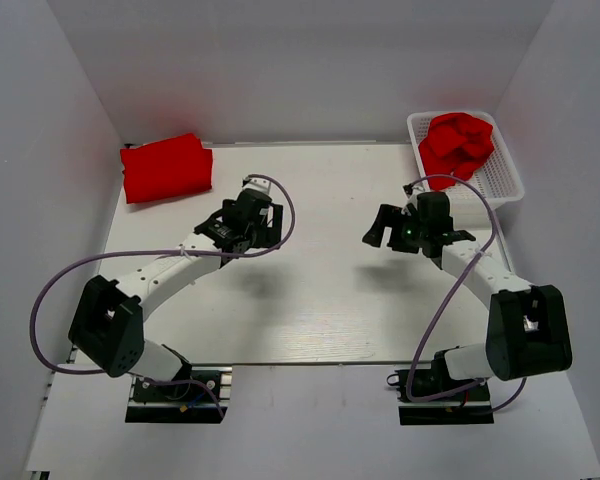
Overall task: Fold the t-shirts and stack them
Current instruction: Grab crumpled tshirt from bin with the right arm, then move the tshirt to the center of the board, then flatten out the tshirt
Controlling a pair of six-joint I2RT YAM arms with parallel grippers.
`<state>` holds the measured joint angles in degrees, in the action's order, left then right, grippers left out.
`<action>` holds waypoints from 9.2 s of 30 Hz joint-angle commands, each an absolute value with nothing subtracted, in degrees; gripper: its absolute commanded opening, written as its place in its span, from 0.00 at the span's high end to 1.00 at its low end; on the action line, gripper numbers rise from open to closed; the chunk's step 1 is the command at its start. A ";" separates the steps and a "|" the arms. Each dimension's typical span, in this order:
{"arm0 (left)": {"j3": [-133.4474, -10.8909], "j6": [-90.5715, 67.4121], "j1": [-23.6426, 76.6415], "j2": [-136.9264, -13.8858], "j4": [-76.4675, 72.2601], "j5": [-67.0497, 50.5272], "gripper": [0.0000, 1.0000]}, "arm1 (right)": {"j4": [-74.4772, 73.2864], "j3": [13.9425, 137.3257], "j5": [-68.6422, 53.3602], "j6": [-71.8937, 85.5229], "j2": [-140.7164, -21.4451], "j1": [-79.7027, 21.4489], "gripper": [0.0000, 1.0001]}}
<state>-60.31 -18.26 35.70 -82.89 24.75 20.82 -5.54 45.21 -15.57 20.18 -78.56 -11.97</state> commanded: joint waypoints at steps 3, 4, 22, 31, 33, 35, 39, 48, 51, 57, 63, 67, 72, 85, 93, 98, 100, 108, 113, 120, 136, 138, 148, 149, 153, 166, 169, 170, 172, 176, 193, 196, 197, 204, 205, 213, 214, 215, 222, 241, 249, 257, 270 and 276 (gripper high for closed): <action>-57.83 -18.72 34.98 -77.61 21.80 21.79 0.00 | -1.67 49.65 -14.07 18.81 -79.19 -12.13 0.10; -57.83 -18.72 34.98 -77.61 21.01 21.80 0.00 | -1.23 50.62 -14.24 18.81 -79.54 -11.95 0.10; -58.54 -20.48 34.98 -78.75 19.08 26.37 0.00 | -24.34 107.80 1.84 18.20 -116.58 2.81 0.10; -59.06 -19.61 34.98 -81.04 13.01 25.32 0.00 | -12.15 126.46 5.81 22.94 -134.11 8.78 0.10; -59.67 -19.07 34.98 -82.96 12.48 25.31 0.00 | -9.23 129.70 8.15 24.07 -137.80 9.31 0.10; -60.47 -18.46 34.98 -84.90 12.48 25.31 0.00 | -9.66 133.14 8.70 25.48 -143.25 9.67 0.10; -62.67 -18.46 34.46 -88.05 13.09 26.36 0.00 | -7.30 134.05 6.76 28.39 -148.44 10.46 0.10; -64.42 -18.98 34.45 -88.59 14.85 25.31 0.00 | 8.68 131.15 -7.36 33.92 -151.09 11.95 0.87; -63.73 -19.86 34.45 -85.88 16.25 25.31 0.00 | 9.75 126.60 -6.25 31.74 -144.61 12.92 1.00; -62.58 -19.86 34.45 -82.97 18.45 22.94 0.00 | 8.45 117.78 -6.15 21.90 -129.13 12.83 1.00; -62.05 -21.62 34.45 -79.73 21.35 22.58 0.00 | 0.19 119.00 -8.00 14.96 -116.64 12.48 1.00; -62.58 -22.84 34.45 -77.96 24.78 24.42 0.00 | -10.16 123.65 -15.01 11.36 -113.47 11.34 1.00; -62.05 -28.74 34.45 -75.50 31.01 28.48 0.00 | -18.00 128.32 -21.09 5.02 -109.17 5.02 1.00; -58.89 -42.28 33.40 -72.60 46.32 30.33 0.00 | -17.94 101.92 -24.52 1.84 -99.06 -16.69 1.00; -55.55 -34.20 32.87 -67.59 40.61 25.41 0.00 | -11.95 82.45 -31.73 3.96 -101.51 -19.78 0.10; -55.55 -28.75 32.87 -70.56 36.31 19.53 0.00 | -10.99 77.18 -22.17 5.36 -95.21 -19.86 0.10; -56.95 -27.34 33.57 -72.76 35.25 18.90 0.00 | -11.16 75.77 -15.15 6.76 -93.35 -19.34 0.10; -66.61 -23.91 32.87 -87.88 28.49 14.41 0.00 | -13.01 61.71 -0.71 10.98 -81.49 -19.25 0.10; -78.89 -22.15 31.82 -99.38 27.51 11.52 0.00 | -12.48 54.33 1.32 12.57 -78.84 -19.07 0.10; -88.93 -8.45 32.96 -108.09 18.90 1.41 0.00 | -11.87 50.19 0.70 14.93 -80.68 -18.37 0.10; -108.03 1.23 33.49 -125.16 30.15 -0.34 0.25 | -7.12 52.64 -4.48 16.26 -89.11 -16.61 0.10; -107.32 1.23 33.49 -125.16 29.62 -1.66 0.42 | -7.12 53.43 -4.74 16.70 -90.61 -16.61 0.10; -105.48 -0.88 33.49 -121.91 27.78 3.16 1.00 | -3.96 61.08 -0.27 13.37 -100.09 -16.87 0.10; -104.42 -0.88 33.49 -120.86 26.90 3.86 1.00 | -2.91 61.26 -0.26 12.05 -101.15 -17.05 0.10; -98.18 -2.81 32.43 -115.59 22.69 3.16 1.00 | -0.71 63.80 -0.53 10.37 -103.97 -17.14 0.10; -88.86 -5.18 32.43 -101.79 18.81 16.42 1.00 | 4.21 65.05 -6.60 10.28 -104.52 -16.79 1.00; -87.28 -6.32 31.91 -97.92 18.81 24.74 1.00 | 6.41 63.29 -2.30 10.19 -96.08 -16.70 1.00; -86.75 -6.33 31.90 -95.04 18.81 26.87 1.00 | 6.50 63.28 2.94 10.28 -92.50 -16.53 1.00; -86.13 -6.86 31.90 -90.82 18.29 32.59 1.00 | 5.37 63.89 8.32 10.28 -86.42 -15.91 1.00; -85.61 -5.28 31.38 -85.88 17.05 40.68 1.00 | 2.20 66.26 19.22 9.41 -78.76 -14.68 1.00; -83.06 9.32 31.38 -66.09 2.91 55.28 1.00 | 0.88 73.73 36.03 -3.07 -58.89 -12.31 1.00; -81.39 13.08 31.38 -65.57 -1.56 58.09 1.00 | 0.09 76.54 37.87 -3.34 -60.64 -11.69 1.00; -80.86 15.44 31.38 -66.09 -4.71 60.53 1.00 | -2.17 77.34 40.23 -3.17 -61.43 -11.69 1.00; -82.16 17.75 30.15 -72.94 -9.04 61.08 1.00 | -6.59 82.61 35.35 -0.62 -73.12 -8.36 1.00; -82.87 17.75 29.45 -74.25 -9.05 61.08 1.00 | -6.59 83.14 34.72 -0.53 -74.60 -8.09 1.00; -109.61 20.91 24.09 -97.09 -10.37 54.05 1.00 | -9.04 107.95 22.25 -1.41 -90.25 -5.19 1.00; -114.47 20.92 24.08 -102.60 -6.89 52.83 1.00 | -10.44 111.06 21.98 -1.23 -93.57 -5.10 1.00; -124.09 20.92 23.12 -105.09 -4.51 52.21 1.00 | -12.20 117.97 21.36 -1.06 -96.91 -5.18 1.00; -132.21 21.45 20.57 -103.66 0.53 47.02 1.00 | -12.32 128.16 19.42 -1.49 -97.75 -4.05 1.00; -58.89 -31.54 20.04 -74.78 40.85 34.10 0.96 | -18.36 54.67 10.89 17.22 -71.44 -3.43 0.99; -68.28 -39.46 20.04 -83.23 55.20 36.56 0.01 | -22.07 59.41 9.68 15.74 -77.26 -3.96 0.10; -69.35 -33.66 20.04 -89.46 43.77 29.53 0.01 | -16.26 64.67 -6.94 5.63 -79.18 -6.76 0.10; -67.76 -33.05 20.04 -103.71 35.16 14.94 0.01 | -21.35 99.22 -11.78 7.20 -118.92 -12.74 0.10; -67.76 -33.05 19.51 -104.33 34.63 14.33 0.01 | -19.87 97.06 -10.20 11.07 -124.72 -12.48 0.10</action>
<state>-66.96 -33.28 19.81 -104.73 35.73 15.97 -19.94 97.78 -10.24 8.58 -125.47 -12.75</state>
